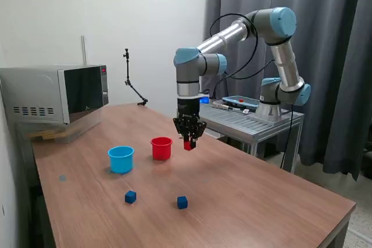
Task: Place red objects in the red bin, and blue objects in the blue bin.
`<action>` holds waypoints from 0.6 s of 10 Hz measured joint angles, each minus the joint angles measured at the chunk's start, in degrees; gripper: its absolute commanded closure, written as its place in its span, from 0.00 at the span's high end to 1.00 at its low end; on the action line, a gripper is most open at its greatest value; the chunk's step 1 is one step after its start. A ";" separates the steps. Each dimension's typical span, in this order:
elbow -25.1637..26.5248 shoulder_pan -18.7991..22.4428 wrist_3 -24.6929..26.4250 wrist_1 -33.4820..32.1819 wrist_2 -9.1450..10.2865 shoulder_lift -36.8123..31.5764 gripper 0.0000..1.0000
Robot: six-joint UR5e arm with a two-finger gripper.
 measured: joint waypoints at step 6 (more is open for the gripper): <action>-3.58 -3.78 1.31 6.30 -0.08 -1.73 0.00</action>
